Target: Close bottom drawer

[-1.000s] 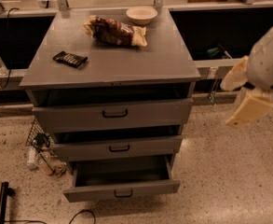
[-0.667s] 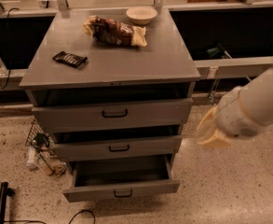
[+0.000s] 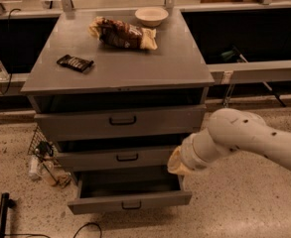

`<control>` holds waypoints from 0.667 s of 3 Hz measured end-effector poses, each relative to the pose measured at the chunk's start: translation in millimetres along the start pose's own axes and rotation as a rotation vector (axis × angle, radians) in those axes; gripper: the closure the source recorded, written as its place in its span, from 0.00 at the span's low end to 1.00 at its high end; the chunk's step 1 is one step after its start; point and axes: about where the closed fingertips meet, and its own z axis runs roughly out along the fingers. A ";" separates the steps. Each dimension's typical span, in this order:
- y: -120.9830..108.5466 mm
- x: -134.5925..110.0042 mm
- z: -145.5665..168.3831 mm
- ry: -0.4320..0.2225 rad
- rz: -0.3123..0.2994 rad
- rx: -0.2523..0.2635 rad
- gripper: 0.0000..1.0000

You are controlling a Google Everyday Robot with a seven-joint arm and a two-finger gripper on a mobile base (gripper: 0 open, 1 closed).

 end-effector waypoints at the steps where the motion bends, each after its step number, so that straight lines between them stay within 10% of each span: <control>1: -14.0 -5.0 -2.6 -0.014 -0.002 0.056 1.00; 2: -6.9 5.3 32.0 -0.037 0.022 0.013 1.00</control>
Offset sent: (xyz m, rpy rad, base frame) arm 0.0135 0.0209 -0.1226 0.1213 0.1274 -0.0331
